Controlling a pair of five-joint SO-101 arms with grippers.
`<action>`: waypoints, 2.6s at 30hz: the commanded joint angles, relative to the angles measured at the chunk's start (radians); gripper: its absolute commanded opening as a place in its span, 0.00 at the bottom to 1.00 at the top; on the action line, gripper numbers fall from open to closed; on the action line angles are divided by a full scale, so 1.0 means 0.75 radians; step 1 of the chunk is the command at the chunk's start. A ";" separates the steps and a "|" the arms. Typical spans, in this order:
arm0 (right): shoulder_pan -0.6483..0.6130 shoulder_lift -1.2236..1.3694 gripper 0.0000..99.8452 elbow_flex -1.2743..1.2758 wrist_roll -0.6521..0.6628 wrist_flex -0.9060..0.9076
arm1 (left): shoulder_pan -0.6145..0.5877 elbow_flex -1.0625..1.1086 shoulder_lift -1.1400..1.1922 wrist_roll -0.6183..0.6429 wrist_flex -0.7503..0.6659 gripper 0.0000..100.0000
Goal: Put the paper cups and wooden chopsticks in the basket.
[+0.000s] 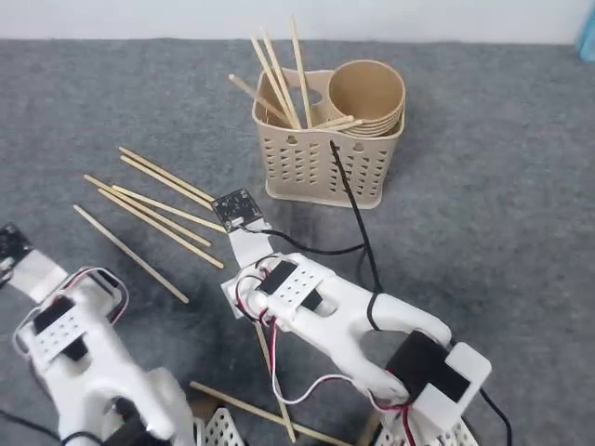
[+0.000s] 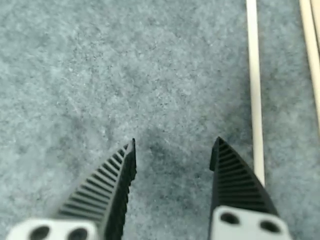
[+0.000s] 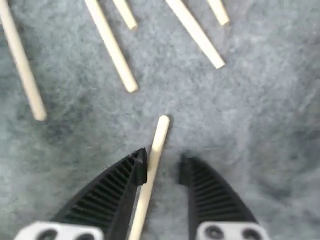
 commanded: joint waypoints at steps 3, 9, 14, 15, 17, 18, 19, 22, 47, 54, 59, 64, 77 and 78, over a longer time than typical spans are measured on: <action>-0.011 0.026 0.04 -0.080 0.070 -0.017 | -0.002 -0.054 0.006 -0.010 -0.035 0.23; -0.019 0.026 0.10 -0.086 0.117 -0.030 | -0.020 -0.056 0.006 -0.010 -0.035 0.23; -0.019 0.056 0.04 -0.088 0.125 -0.050 | -0.029 -0.058 0.008 -0.010 -0.035 0.23; -0.019 0.071 0.01 -0.104 0.125 -0.044 | -0.029 -0.058 0.008 -0.010 -0.035 0.23; -0.017 0.089 0.01 -0.139 0.125 0.011 | -0.029 -0.058 0.008 -0.010 -0.035 0.23; -0.017 0.091 0.01 -0.162 0.125 0.058 | -0.029 -0.058 0.008 -0.010 -0.035 0.23; -0.017 0.091 0.01 -0.182 0.125 0.109 | -0.029 -0.058 0.008 -0.010 -0.035 0.23; -0.017 0.071 0.01 -0.243 0.125 0.261 | -0.029 -0.058 0.008 -0.010 -0.035 0.23; 0.316 -1.384 0.01 -0.145 0.417 0.306 | -0.029 -0.062 0.014 -0.012 -0.039 0.23; 0.036 -1.055 0.04 0.119 0.331 0.330 | -0.033 -0.062 0.016 -0.012 -0.039 0.23; -0.048 -0.719 0.13 0.133 0.331 0.165 | -0.045 -0.062 0.016 -0.012 -0.039 0.23; -0.079 -0.425 0.12 0.133 0.331 -0.077 | -0.074 -0.064 0.016 -0.012 -0.039 0.23; -0.050 0.109 0.11 -0.147 0.340 -0.120 | -0.074 -0.066 0.016 -0.010 -0.041 0.23; -0.050 0.120 0.11 -0.170 0.340 -0.093 | -0.074 -0.066 0.016 -0.010 -0.041 0.23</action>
